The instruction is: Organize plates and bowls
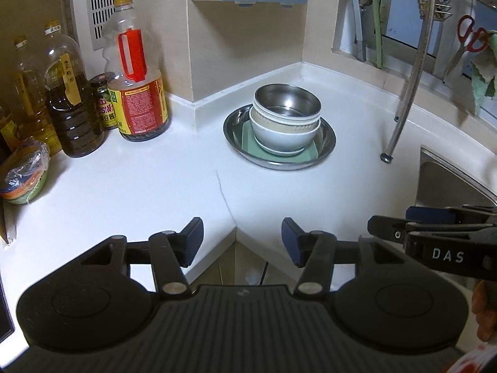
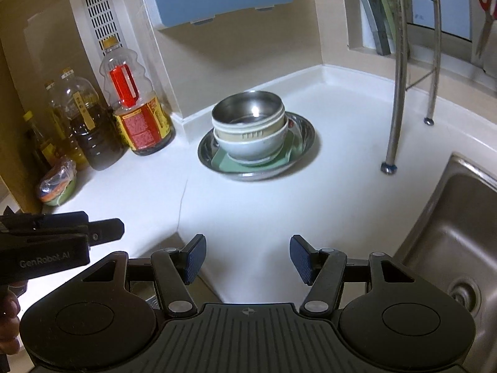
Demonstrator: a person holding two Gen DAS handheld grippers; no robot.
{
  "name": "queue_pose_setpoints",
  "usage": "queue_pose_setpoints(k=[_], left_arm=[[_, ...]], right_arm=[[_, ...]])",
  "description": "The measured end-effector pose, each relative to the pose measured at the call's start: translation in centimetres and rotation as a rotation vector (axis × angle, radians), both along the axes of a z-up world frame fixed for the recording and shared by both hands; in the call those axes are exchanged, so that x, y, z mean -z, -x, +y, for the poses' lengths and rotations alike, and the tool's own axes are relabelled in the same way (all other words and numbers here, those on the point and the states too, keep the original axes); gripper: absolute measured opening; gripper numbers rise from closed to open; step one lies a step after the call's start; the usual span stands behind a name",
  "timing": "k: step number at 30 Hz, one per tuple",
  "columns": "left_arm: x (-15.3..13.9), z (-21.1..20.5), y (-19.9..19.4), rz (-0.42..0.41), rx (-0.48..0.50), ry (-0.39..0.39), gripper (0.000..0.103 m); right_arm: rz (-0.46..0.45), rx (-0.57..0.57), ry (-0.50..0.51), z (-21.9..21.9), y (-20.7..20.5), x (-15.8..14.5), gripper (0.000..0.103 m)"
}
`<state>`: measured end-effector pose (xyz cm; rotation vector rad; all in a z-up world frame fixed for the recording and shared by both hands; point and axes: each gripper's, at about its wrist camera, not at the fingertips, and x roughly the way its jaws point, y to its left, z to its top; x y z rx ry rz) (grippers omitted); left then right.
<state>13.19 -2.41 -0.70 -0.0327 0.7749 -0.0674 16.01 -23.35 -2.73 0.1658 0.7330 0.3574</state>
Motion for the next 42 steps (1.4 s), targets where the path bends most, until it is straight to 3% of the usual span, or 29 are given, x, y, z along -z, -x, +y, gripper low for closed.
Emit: queue_pose_setpoints(k=[14,23,42], left_arm=[[-0.1,4.0,6.2,0.054,0.072,-0.004,0.053],[0.4,4.3,8.8,0.066,0.142,0.003,0.052],[0.1,3.6,8.7,0.060,0.133,0.000,0.052]], right_arm=[[0.054,0.086,-0.025,4.3,8.0,-0.6,0.060],[0.072,0.141,-0.010,5.4,11.8,-0.5,0.060],[0.064,0.120,0.008,4.9,10.7,-0.8,0.060]])
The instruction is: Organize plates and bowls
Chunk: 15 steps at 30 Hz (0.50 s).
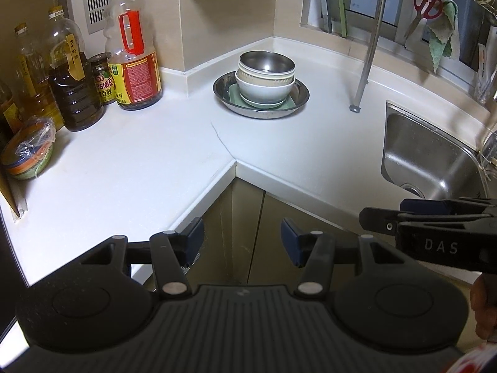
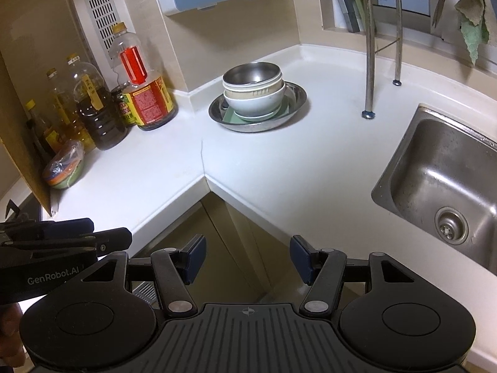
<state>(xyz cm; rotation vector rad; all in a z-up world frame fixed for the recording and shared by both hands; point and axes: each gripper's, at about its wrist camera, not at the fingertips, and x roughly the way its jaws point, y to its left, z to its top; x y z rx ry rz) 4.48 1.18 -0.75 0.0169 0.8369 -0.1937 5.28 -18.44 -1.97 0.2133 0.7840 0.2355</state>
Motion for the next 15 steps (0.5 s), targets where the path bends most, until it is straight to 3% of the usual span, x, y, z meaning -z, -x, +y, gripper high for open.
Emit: queue_pose_setpoints(k=[15], left_arm=[[-0.2,-1.1,-0.5,0.002,-0.005,-0.001,0.052]], right_arm=[[0.003,-0.007,0.008,-0.9,-0.3,0.0,0.060]])
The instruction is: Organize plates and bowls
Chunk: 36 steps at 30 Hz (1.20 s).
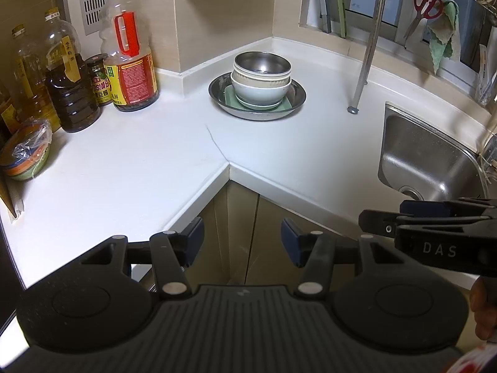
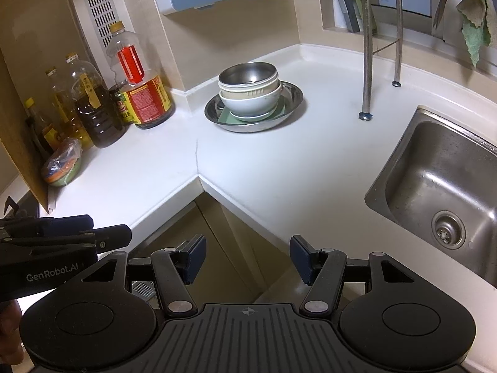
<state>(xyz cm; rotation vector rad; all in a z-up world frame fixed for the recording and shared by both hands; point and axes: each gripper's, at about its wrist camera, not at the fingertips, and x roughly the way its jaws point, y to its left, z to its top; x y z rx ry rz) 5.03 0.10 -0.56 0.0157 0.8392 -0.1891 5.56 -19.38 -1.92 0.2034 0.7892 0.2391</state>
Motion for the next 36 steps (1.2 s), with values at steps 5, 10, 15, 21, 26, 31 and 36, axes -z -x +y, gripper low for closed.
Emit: queue_pose_setpoints(k=[5,10,15,21,26,31,36], left_arm=[[-0.1,-0.4,-0.1,-0.002,-0.001,-0.001,0.052],[-0.2,-0.7,-0.1,-0.005,-0.001,-0.002,0.052],[-0.2,-0.8,-0.1,-0.005,0.000,-0.003,0.052],[-0.2,-1.1,-0.2,-0.006,0.001,-0.002,0.052],[-0.2,-1.1,-0.2,-0.006,0.001,-0.002,0.052],[-0.2,-1.0,-0.1,-0.006,0.001,-0.002,0.052],[-0.2,-1.1,-0.1,-0.008,0.002,-0.002,0.052]], right_arm=[[-0.003,-0.001,0.000,-0.2,0.0,0.0,0.060],[-0.005,-0.001,-0.001,-0.4,-0.1,-0.1,0.060],[-0.004,-0.001,-0.001,-0.6,-0.1,-0.1,0.060],[-0.005,0.001,-0.001,-0.8,-0.1,-0.1,0.060],[-0.005,-0.001,-0.001,-0.7,-0.1,-0.1,0.060],[-0.005,0.001,-0.001,-0.7,0.0,-0.1,0.060],[-0.006,0.001,0.000,-0.6,0.0,-0.1,0.060]])
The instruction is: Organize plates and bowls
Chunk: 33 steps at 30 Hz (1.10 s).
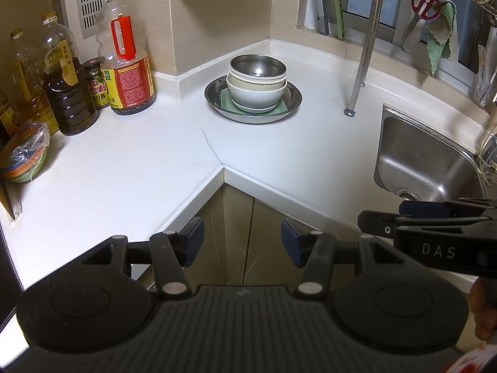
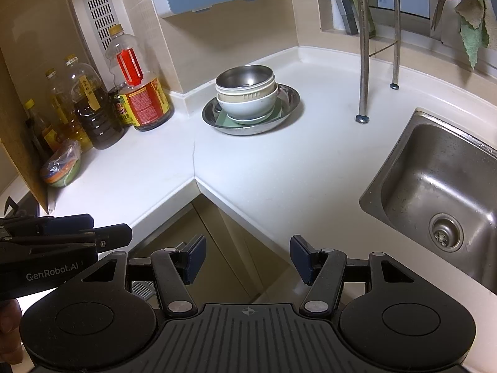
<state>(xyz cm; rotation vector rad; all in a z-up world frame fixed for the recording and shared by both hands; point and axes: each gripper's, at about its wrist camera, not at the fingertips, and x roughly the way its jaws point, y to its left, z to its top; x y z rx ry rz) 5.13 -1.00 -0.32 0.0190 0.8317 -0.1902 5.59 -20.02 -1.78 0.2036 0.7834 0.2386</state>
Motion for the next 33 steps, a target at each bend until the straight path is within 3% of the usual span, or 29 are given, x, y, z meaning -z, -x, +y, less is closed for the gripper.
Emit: queue_pose_setpoints(k=[33], left_arm=[[0.02,-0.48,-0.26,0.001,0.000,0.001,0.052]], right_arm=[[0.007,0.003,-0.004,-0.92,-0.74,-0.02,0.060]])
